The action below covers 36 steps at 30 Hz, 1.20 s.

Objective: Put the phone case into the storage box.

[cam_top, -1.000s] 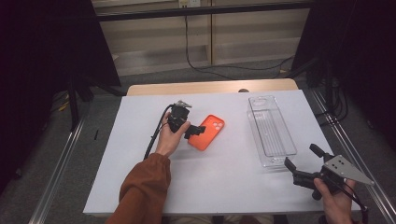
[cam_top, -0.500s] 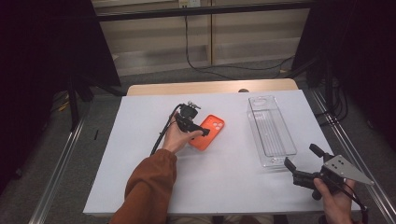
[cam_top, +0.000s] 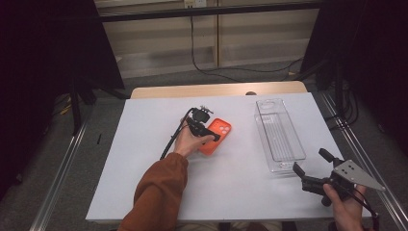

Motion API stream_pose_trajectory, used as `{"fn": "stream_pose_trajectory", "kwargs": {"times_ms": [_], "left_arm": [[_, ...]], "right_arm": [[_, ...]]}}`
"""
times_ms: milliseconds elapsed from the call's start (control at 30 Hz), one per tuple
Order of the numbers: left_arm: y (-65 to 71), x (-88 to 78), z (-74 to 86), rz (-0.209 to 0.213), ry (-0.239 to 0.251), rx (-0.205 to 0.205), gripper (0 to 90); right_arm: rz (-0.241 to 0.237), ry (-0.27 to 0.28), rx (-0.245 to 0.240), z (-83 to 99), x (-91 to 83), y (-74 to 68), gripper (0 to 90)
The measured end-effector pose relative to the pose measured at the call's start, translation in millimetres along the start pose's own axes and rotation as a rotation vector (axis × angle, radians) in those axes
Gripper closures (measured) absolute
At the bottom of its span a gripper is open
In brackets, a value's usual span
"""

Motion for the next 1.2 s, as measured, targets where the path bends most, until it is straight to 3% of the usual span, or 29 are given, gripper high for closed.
{"fn": "stream_pose_trajectory", "kwargs": {"times_ms": [233, 433, 533, 767, 833, 1200], "left_arm": [[5.2, 2.7, -4.3, 0.003, 0.014, 0.008, 6.1], [10.1, 8.9, -5.0, 0.013, -0.016, 0.011, 6.1], [9.7, 14.3, -3.0, -0.009, -0.030, 0.005, 6.1], [11.9, 18.2, -1.6, -0.077, -0.049, 0.035, 8.3], [12.2, 18.5, -2.1, -0.084, -0.050, 0.018, 8.3], [14.0, 17.6, -1.3, -0.100, -0.053, 0.005, 10.3]], "right_arm": [[-0.002, 0.000, 0.000, 0.0, 0.0, -0.2, 0.0], [-0.002, -0.001, -0.002, 0.2, 0.3, -0.3, 0.0], [-0.002, -0.001, -0.001, 0.2, -0.1, 0.0, 0.0], [-0.003, -0.001, -0.001, 0.2, 0.0, -0.2, 0.0], [-0.005, 0.000, -0.004, 0.1, 0.0, -0.6, 0.0], [-0.008, 0.001, -0.001, -0.1, -0.3, -1.2, 0.0]]}}
Point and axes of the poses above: each handheld gripper's, and its own axes: x roughly forward along the jaws, z roughly out of its underside, y roughly to its right, the point moved 6 cm from there along x, roughly forward along the jaws, and after that the axes turned 3 degrees about y, right-handed, at the moved point
